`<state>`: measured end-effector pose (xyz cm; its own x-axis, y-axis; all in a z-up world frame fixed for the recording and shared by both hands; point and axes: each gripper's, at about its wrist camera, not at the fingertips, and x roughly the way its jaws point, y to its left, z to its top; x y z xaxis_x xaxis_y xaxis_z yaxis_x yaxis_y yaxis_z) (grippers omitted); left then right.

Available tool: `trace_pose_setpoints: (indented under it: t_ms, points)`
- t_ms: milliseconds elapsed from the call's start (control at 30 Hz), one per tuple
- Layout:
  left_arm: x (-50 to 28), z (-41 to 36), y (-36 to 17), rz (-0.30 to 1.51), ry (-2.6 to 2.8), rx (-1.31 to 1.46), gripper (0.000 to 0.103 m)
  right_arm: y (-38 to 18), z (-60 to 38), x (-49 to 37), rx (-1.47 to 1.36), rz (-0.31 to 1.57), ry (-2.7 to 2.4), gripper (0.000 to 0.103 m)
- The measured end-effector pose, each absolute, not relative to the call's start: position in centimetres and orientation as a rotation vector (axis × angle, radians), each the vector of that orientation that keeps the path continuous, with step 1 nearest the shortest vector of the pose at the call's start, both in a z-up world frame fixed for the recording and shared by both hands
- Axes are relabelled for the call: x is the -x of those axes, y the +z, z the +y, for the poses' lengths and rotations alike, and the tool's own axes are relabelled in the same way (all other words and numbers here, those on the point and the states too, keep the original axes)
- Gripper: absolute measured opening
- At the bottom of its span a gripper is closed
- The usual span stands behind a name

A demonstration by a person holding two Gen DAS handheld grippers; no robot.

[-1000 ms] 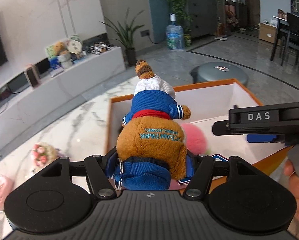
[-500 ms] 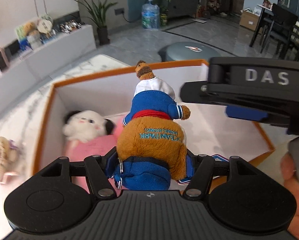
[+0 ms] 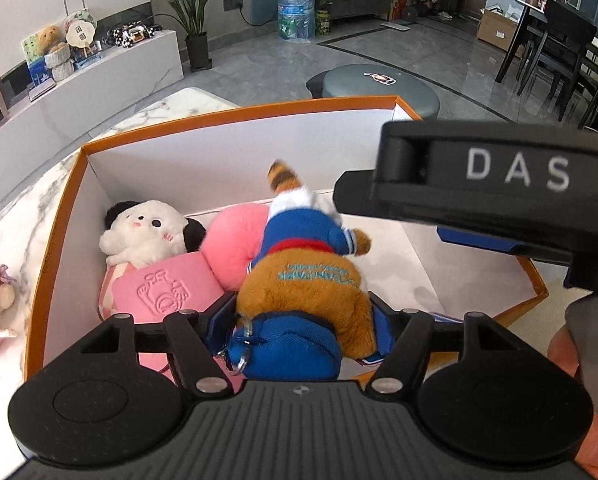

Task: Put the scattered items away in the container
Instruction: 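Open both tools to release the bear and wallet inside the box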

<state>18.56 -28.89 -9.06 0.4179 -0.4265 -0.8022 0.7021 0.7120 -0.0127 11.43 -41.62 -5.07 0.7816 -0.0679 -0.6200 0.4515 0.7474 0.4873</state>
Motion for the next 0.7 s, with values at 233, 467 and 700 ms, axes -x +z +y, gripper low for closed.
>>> trace_pose_setpoints:
  t_ms: [233,467,700]
  points:
    - [-18.2,-28.6,-8.4,0.857,-0.741,-0.34,0.082,-5.2,-41.3,-11.4,-0.661,0.625,-0.306,0.081]
    - [-17.2,-27.5,-6.2,0.742,-0.744,-0.332,0.068,-5.1,-41.6,-11.2,-0.679,0.627,-0.317,0.081]
    - [-16.5,-25.2,-4.2,0.723,-0.673,-0.28,0.042,-4.4,-41.2,-10.9,-0.681,0.617,-0.321,0.081]
